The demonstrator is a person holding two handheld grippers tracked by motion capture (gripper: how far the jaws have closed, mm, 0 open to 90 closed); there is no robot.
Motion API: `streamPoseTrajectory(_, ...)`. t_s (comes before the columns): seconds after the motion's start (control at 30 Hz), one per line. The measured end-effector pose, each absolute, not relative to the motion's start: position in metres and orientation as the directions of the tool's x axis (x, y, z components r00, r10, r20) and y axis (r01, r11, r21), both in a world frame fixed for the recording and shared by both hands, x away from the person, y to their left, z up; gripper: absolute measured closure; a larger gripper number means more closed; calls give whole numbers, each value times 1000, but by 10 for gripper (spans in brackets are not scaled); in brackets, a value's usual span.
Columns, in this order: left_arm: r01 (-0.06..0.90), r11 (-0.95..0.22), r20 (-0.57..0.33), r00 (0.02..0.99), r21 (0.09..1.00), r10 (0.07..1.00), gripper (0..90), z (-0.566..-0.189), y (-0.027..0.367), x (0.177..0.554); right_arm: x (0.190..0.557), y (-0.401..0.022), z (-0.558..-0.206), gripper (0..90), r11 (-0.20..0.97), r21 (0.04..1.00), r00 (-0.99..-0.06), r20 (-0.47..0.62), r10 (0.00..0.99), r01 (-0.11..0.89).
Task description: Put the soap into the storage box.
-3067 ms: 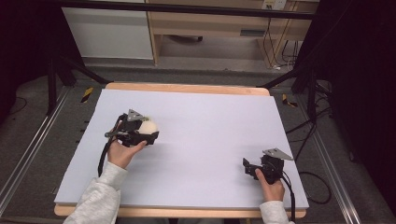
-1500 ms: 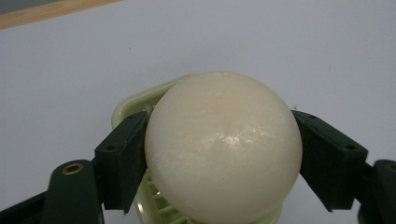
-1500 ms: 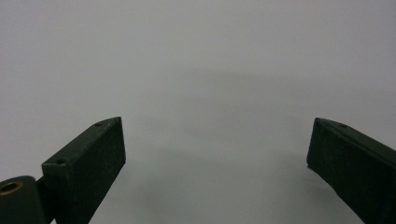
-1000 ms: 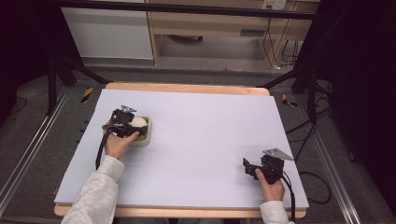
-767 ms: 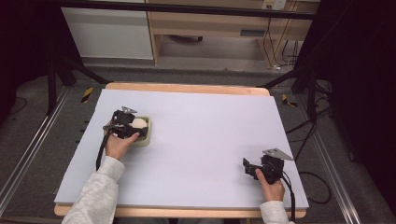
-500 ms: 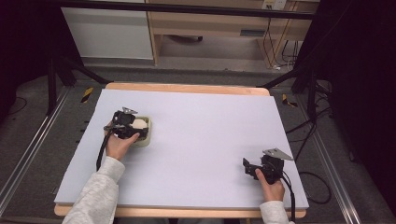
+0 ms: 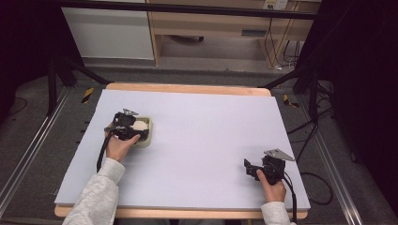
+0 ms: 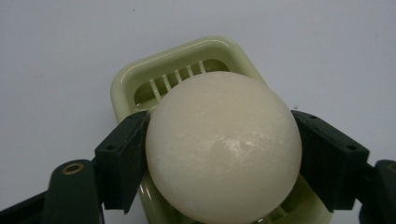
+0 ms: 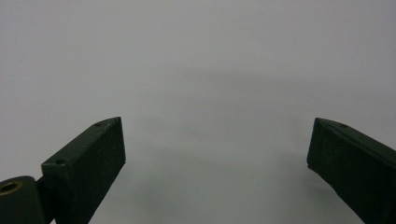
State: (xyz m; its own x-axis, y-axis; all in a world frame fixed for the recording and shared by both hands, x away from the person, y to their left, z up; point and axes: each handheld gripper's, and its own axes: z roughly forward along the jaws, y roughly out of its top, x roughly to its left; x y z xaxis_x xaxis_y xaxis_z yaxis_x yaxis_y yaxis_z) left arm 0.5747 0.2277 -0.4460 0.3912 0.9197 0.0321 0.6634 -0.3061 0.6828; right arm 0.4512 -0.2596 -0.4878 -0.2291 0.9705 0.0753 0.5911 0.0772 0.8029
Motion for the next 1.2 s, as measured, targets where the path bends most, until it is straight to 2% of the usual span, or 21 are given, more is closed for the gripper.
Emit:
streamPoseTrajectory(0.53, 597, -298, 11, 436, 745, 900, 170, -423, 233, 542, 451, -260, -488, 47, 72, 803, -225, 78, 971, 591)
streamPoseTrajectory(1.0, 572, -297, -11, 472, 765, 881, 202, -435, 243, 499, 451, -260, -488, 47, 72, 807, -227, 79, 971, 587)
streamPoseTrajectory(1.2, 574, -265, -25, 446, 775, 895, 214, -446, 255, 481, 450, -260, -488, 47, 80, 808, -232, 71, 970, 583)
